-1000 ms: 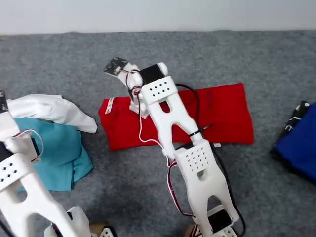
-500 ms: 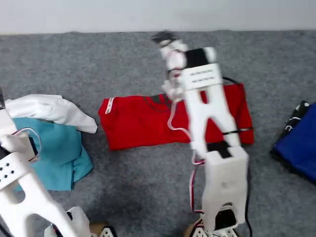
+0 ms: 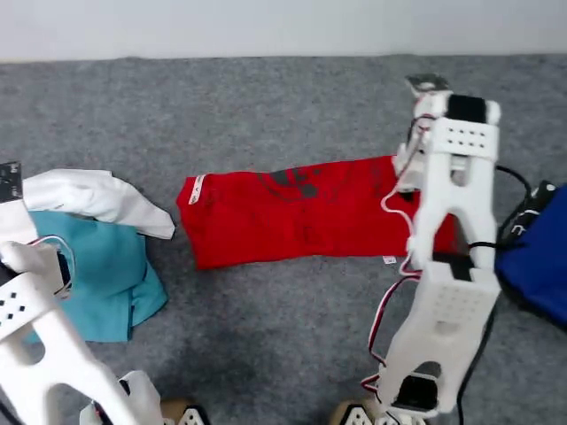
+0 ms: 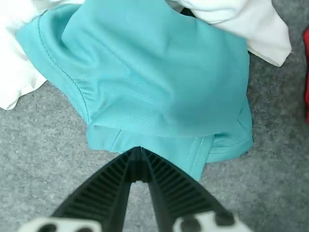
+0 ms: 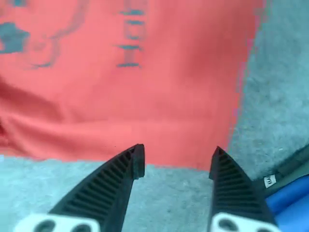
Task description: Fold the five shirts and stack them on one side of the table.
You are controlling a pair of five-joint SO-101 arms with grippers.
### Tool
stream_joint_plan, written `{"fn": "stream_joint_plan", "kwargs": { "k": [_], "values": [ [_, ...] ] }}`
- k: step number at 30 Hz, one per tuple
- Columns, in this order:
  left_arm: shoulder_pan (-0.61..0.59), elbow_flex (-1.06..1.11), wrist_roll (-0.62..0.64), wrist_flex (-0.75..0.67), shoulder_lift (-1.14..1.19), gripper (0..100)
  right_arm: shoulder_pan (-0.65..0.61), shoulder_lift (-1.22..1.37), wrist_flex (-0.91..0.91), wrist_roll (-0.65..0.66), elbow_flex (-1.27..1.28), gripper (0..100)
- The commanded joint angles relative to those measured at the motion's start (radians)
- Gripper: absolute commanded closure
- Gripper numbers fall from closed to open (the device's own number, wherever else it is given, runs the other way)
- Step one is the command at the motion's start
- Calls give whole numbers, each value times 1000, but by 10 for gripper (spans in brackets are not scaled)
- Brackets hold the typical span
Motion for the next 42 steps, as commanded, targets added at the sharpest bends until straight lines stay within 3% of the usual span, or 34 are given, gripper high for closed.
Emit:
{"fn": "stream_joint_plan", "kwargs": {
  "k": [1, 18, 28, 31, 36, 42],
  "values": [
    [0, -30, -11, 2, -18, 998, 67, 28, -47, -14, -8, 761],
    [0, -30, -11, 8, -18, 998, 82, 197, -254, -12, -8, 761],
    [2, -30, -11, 8, -21, 998, 74, 303, -214, -86, -64, 765],
    [2, -30, -11, 6, -20, 998, 67, 328, -182, -64, -83, 817],
    [5, -30, -12, 2, -18, 998, 68, 334, -176, -46, -91, 995],
    [5, -31, -61, 2, -20, 998, 101, 312, -147, -46, -92, 989]
  ]
}}
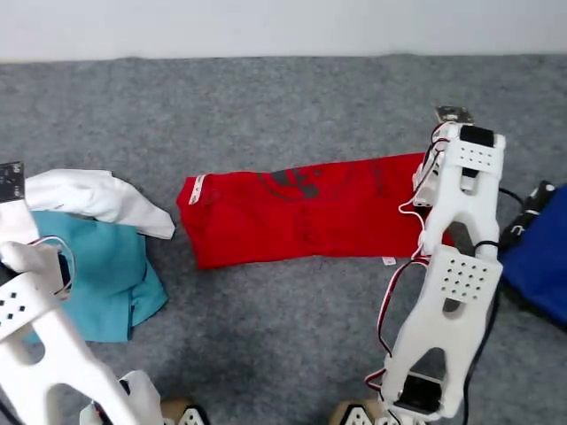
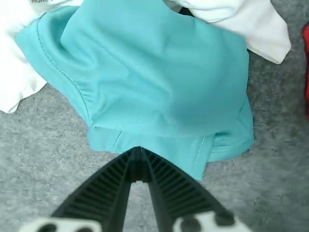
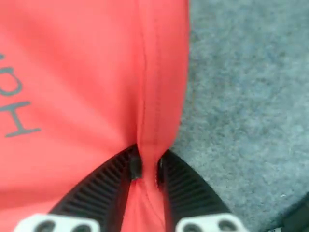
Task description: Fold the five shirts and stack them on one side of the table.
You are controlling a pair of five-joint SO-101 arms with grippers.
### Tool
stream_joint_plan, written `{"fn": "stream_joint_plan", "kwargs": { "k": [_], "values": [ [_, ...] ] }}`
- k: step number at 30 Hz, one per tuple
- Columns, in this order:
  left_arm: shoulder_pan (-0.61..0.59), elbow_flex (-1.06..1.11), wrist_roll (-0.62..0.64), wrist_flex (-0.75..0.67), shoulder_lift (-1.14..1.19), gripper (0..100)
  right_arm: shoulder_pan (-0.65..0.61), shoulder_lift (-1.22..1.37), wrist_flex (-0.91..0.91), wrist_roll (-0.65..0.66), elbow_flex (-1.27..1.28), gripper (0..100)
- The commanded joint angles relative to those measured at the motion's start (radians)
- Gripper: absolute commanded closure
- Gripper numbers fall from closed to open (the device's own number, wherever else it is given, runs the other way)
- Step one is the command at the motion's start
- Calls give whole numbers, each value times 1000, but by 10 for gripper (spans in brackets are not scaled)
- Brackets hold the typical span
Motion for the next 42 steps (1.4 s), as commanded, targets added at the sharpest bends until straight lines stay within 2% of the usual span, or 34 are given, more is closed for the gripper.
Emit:
{"fn": "stream_joint_plan", "kwargs": {
  "k": [1, 5, 9, 13, 21, 24, 28, 42],
  "values": [
    [3, -33, -29, 2, -21, 998, 21, -30, 41, 12, -3, 989],
    [3, -35, -29, 6, -25, 998, 90, -105, 65, 17, -3, 989],
    [3, -35, -29, 6, -25, 998, 153, -182, 67, 104, -3, 989],
    [5, -30, -29, 6, -25, 998, 186, -220, 67, 157, -3, 989],
    [5, -30, -28, 8, -25, 998, 208, -269, 108, 163, -3, 989],
    [5, -28, -28, 8, -25, 998, 136, -315, 177, 163, -3, 989],
    [5, -28, -28, 6, -18, 998, -21, -386, 243, 160, -3, 989],
    [5, -33, -28, 8, -26, 998, -472, -430, 225, 75, 0, 989]
  ]
}}
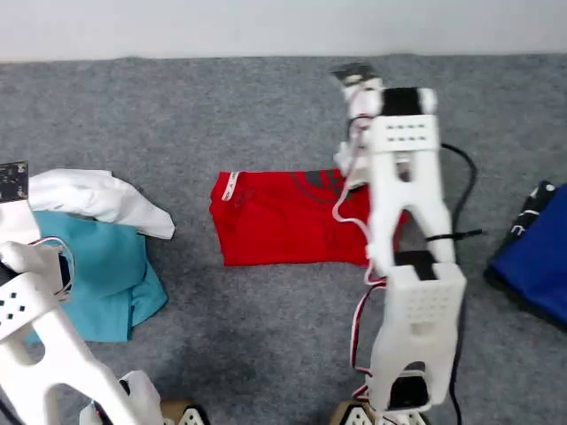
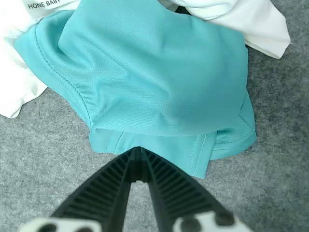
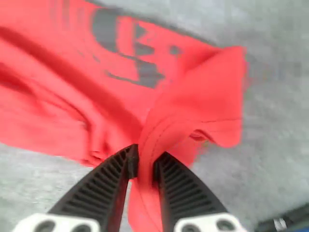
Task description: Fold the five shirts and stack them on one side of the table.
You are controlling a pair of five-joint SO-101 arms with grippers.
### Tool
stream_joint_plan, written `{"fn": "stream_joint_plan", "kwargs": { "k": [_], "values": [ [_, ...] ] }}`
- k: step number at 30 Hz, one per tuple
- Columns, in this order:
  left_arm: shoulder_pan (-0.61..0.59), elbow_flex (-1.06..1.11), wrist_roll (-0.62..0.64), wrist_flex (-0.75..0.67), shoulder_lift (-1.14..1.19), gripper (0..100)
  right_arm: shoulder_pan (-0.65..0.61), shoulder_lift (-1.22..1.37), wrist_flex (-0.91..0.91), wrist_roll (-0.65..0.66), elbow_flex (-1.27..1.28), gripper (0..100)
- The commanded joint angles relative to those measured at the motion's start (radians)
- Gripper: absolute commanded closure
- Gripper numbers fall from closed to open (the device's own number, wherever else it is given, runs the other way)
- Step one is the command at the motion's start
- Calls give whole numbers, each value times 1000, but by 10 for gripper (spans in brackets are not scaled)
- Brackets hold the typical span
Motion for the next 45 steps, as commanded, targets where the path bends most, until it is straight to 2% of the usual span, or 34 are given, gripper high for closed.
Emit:
{"fn": "stream_joint_plan", "kwargs": {
  "k": [1, 12, 25, 37, 45],
  "values": [
    [5, -33, -6, 8, -26, 998, -104, -76, -4, -32, -17, 989],
    [5, -35, -8, 8, -26, 998, -328, -76, -82, -29, -17, 989],
    [6, -28, -8, 8, -26, 998, -447, 81, -119, -6, -18, 988],
    [6, -28, -8, 3, -26, 998, -466, 134, -206, -5, -21, 988],
    [6, -28, -8, 2, -25, 998, -455, 145, -182, -8, -180, 988]
  ]
}}
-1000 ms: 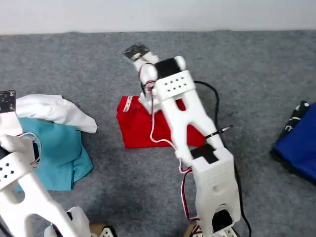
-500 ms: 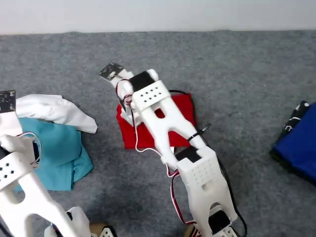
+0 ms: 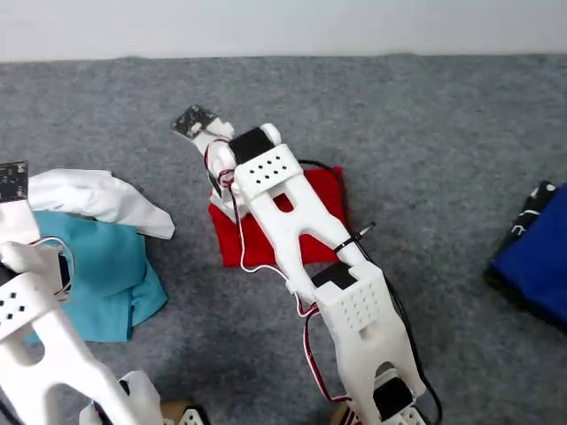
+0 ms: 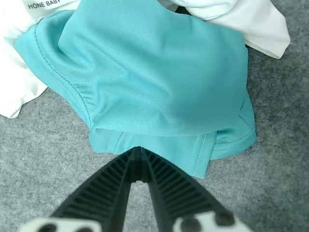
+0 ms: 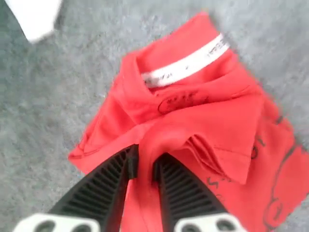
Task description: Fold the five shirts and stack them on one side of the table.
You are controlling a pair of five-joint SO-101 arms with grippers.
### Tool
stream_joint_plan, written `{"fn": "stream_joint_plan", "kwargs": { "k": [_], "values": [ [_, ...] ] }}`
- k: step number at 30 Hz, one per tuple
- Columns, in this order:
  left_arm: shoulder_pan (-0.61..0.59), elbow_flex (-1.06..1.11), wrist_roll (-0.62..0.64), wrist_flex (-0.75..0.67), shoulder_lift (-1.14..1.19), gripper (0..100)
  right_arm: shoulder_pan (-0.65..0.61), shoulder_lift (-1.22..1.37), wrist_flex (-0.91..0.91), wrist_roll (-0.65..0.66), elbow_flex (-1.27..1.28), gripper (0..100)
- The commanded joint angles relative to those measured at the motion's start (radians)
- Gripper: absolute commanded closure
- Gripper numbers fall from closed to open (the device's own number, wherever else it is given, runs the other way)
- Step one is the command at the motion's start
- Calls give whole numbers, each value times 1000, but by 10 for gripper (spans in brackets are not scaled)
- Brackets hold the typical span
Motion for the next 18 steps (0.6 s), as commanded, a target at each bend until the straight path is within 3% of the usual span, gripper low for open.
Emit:
{"fn": "stream_joint_plan", "kwargs": {
  "k": [1, 12, 18],
  "values": [
    [6, -28, -8, 2, -25, 998, 4, -16, -1, 11, -86, 988],
    [6, -27, -8, 2, -18, 998, -38, 47, 4, 29, -91, 973],
    [6, 28, -8, -21, -25, 998, -99, 39, 4, 86, -94, 828]
  ]
}}
